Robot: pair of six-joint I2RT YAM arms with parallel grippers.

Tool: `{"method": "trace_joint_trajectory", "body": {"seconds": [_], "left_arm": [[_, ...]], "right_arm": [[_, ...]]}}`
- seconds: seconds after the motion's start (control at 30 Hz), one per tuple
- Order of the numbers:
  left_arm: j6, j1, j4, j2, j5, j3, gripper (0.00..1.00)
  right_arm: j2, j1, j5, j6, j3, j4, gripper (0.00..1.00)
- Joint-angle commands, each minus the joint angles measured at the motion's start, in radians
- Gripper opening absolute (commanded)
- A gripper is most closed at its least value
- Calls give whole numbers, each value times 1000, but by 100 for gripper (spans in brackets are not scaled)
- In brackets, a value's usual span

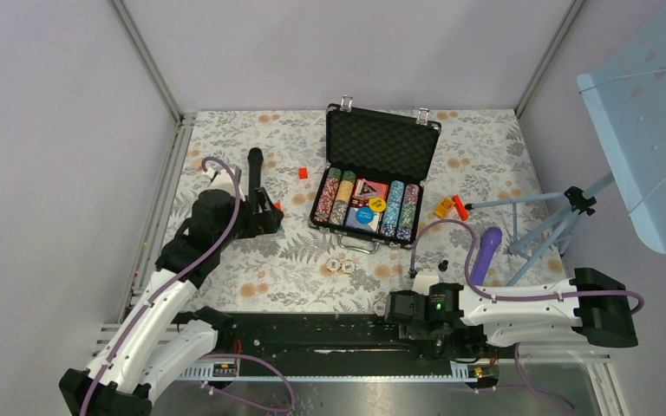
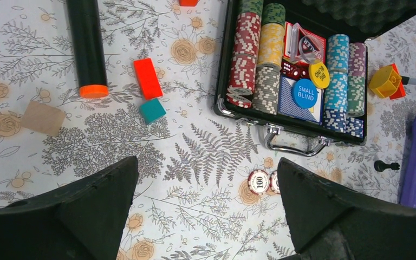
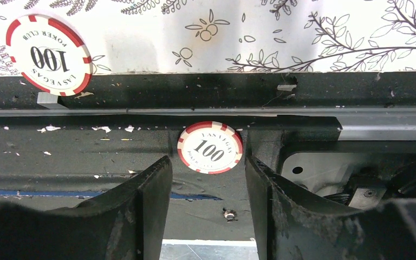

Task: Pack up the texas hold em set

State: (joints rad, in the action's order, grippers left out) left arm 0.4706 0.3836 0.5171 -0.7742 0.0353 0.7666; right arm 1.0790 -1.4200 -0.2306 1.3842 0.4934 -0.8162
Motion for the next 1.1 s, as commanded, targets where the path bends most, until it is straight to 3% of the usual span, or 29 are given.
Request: {"method": "trace_joint_trajectory", "body": {"seconds": [0.0, 0.3, 0.57, 1.07], "left_arm": [[-29, -5, -77, 13, -59, -10, 99], [-38, -5, -83, 2, -80, -10, 99], [-32, -6, -81, 2, -93, -6, 99], [-32, -5, -78, 4, -96, -5, 99]], "right_arm": [[36, -11, -9, 26, -89, 92, 59], [50, -12, -18, 20, -93, 92, 57], [101, -11, -35, 7, -70, 84, 48], [63, -12, -77, -78, -4, 23, 49]]}}
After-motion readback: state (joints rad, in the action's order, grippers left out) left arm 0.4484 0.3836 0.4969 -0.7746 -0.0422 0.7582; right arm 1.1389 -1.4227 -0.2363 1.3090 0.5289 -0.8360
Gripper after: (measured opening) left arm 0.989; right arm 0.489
